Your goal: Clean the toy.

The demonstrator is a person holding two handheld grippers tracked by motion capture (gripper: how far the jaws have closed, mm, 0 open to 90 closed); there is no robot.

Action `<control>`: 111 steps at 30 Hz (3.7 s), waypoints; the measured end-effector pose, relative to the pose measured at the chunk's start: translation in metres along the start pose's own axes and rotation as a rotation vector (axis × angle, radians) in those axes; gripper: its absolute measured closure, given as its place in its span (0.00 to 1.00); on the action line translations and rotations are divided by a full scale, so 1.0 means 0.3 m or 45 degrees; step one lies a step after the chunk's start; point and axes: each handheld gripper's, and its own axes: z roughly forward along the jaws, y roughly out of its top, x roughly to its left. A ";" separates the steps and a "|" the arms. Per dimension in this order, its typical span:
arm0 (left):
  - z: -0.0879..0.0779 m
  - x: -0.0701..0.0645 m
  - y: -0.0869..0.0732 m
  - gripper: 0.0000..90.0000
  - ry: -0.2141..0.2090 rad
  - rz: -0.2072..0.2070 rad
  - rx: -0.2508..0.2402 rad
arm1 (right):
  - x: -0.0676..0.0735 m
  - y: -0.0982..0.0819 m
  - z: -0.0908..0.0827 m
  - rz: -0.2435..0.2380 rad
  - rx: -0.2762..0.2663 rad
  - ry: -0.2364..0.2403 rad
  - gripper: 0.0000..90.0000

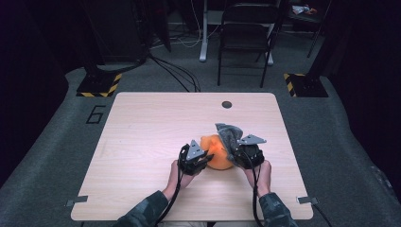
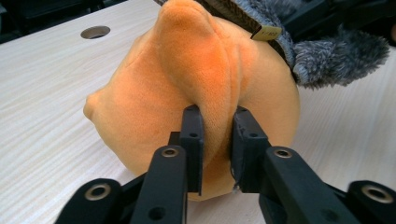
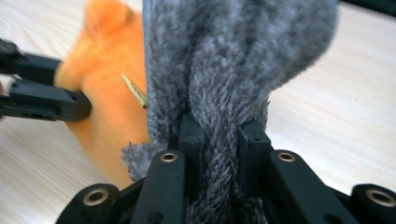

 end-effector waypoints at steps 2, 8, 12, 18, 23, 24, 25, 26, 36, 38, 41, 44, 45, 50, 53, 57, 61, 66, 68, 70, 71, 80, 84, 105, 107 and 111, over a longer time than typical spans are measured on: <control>-0.011 0.005 0.013 0.87 -0.016 -0.039 -0.023 | 0.013 0.024 -0.036 -0.008 -0.041 0.014 0.84; -0.029 -0.020 0.040 0.87 -0.046 -0.042 -0.007 | 0.085 0.079 -0.094 -0.063 -0.136 0.098 0.83; -0.006 -0.005 0.017 0.87 -0.043 -0.054 0.029 | 0.087 0.030 -0.015 -0.086 -0.032 0.065 0.83; -0.005 0.014 0.014 0.86 -0.050 -0.058 0.028 | 0.013 -0.009 0.010 -0.012 0.048 0.015 0.83; -0.005 0.013 0.014 0.86 -0.051 -0.049 0.033 | -0.044 -0.071 0.060 0.085 0.142 -0.011 0.83; -0.005 0.014 0.014 0.86 -0.056 -0.050 0.037 | -0.048 -0.079 0.070 0.098 0.152 -0.014 0.83; -0.004 0.015 0.014 0.86 -0.052 -0.046 0.032 | -0.051 -0.086 0.082 0.090 0.160 -0.015 0.83; -0.004 0.015 0.014 0.86 -0.054 -0.053 0.032 | -0.048 -0.094 0.094 0.090 0.186 -0.035 0.83; -0.008 0.023 0.016 0.85 -0.037 -0.075 0.020 | -0.099 -0.093 0.089 0.093 0.232 -0.046 0.83; -0.010 0.028 0.015 0.85 -0.046 -0.085 0.023 | -0.105 -0.051 0.020 0.107 0.138 -0.047 0.83; -0.009 0.028 0.015 0.85 -0.047 -0.087 0.019 | -0.099 0.007 -0.073 0.122 0.000 0.044 0.83; -0.011 0.030 0.016 0.83 -0.043 -0.078 0.019 | -0.049 0.009 -0.035 0.072 0.109 0.172 0.83; -0.012 0.029 0.017 0.79 -0.040 -0.069 0.026 | -0.023 -0.007 0.002 0.050 0.156 0.157 0.83; -0.036 0.008 0.045 0.51 -0.007 0.041 0.073 | -0.021 -0.030 0.049 0.069 0.155 0.128 0.83; -0.015 -0.013 0.040 0.44 -0.005 0.095 0.130 | -0.042 -0.049 0.052 0.081 0.142 0.142 0.83; 0.024 -0.025 0.007 0.55 0.032 0.089 0.106 | -0.049 -0.053 0.057 0.101 0.147 0.151 0.83; 0.015 -0.001 0.003 0.75 0.025 0.045 0.068 | -0.064 -0.042 0.046 0.105 0.128 0.148 0.82; 0.007 0.017 0.000 0.79 0.017 -0.002 0.061 | -0.055 0.015 -0.025 0.082 0.046 0.134 0.82; 0.006 0.018 -0.001 0.79 0.014 -0.004 0.061 | -0.034 0.038 -0.042 0.077 0.012 0.144 0.82; 0.007 0.020 -0.003 0.79 0.010 -0.017 0.056 | -0.001 0.062 -0.047 0.054 -0.018 0.158 0.82; 0.006 0.021 -0.003 0.79 0.012 -0.021 0.057 | 0.018 0.071 -0.044 0.039 -0.022 0.161 0.82; 0.014 0.037 -0.014 0.78 0.009 -0.065 0.064 | 0.033 0.049 0.034 0.010 0.066 0.078 0.82; 0.013 0.037 -0.014 0.78 0.005 -0.060 0.070 | -0.023 -0.005 0.055 0.065 0.128 0.049 0.82; 0.004 0.066 -0.018 0.76 0.003 -0.102 0.085 | -0.060 -0.004 0.026 0.144 0.175 0.124 0.82; -0.002 0.059 -0.008 0.68 0.017 -0.061 0.102 | -0.035 -0.017 0.057 0.100 0.195 0.106 0.82; -0.015 0.013 0.036 0.42 0.093 0.234 0.138 | -0.032 -0.032 0.071 0.096 0.174 0.095 0.82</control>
